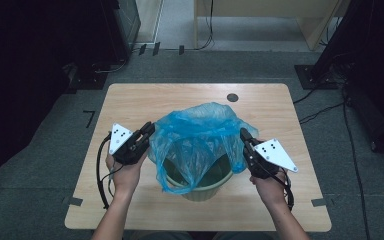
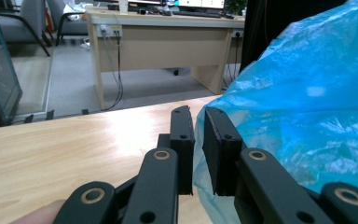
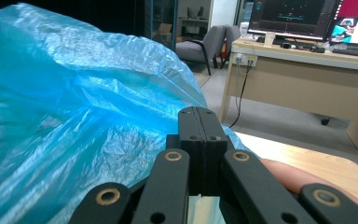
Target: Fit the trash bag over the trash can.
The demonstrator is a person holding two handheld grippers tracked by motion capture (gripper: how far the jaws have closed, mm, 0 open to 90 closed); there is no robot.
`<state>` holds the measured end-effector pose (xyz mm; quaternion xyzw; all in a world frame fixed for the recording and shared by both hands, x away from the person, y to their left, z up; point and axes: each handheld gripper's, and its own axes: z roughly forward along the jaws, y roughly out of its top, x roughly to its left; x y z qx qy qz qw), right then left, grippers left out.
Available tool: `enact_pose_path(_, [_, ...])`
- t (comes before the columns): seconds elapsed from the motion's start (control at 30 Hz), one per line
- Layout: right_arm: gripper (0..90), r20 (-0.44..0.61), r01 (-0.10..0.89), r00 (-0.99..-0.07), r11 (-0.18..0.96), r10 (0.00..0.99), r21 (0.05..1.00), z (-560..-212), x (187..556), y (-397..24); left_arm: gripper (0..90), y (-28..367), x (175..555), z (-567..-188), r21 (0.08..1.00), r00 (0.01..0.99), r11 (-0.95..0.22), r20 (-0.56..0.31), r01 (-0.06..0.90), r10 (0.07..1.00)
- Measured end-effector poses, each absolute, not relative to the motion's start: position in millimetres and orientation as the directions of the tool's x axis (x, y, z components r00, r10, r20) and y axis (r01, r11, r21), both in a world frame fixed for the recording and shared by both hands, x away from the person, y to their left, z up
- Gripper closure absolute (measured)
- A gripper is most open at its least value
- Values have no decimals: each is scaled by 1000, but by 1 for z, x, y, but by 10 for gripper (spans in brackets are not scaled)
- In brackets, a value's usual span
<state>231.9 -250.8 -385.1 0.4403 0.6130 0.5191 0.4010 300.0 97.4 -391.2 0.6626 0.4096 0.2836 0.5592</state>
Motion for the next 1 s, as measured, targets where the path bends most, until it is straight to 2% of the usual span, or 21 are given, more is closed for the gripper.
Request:
enact_pose_path(0.23, [900,-27,123,-299,66,954,990,-386,227,-249,818,84,328,-397,966,520,-45,-98,255,849])
enact_pose_path(0.37, [900,-22,125,-300,63,954,990,-387,224,-250,772,83,332,-407,957,545,-36,-133,289,828])
enact_pose_path(0.43, [900,-17,123,-300,56,954,991,-386,222,-250,714,87,328,-407,959,549,-6,-157,283,821])
enact_pose_path(0.53, [900,-13,115,-299,50,954,992,-385,218,-251,569,95,320,-404,964,538,15,-160,264,827])
enact_pose_path(0.67, [900,-10,109,-291,43,957,993,-384,215,-250,425,107,310,-398,969,515,54,-176,243,839])
enact_pose_path(0.77, [900,-3,107,-288,35,958,994,-384,213,-249,362,114,300,-390,973,511,76,-180,218,841])
enact_pose_path(1.0, [900,-36,77,-281,60,959,995,-379,205,-242,280,113,271,-369,984,528,98,-161,145,834])
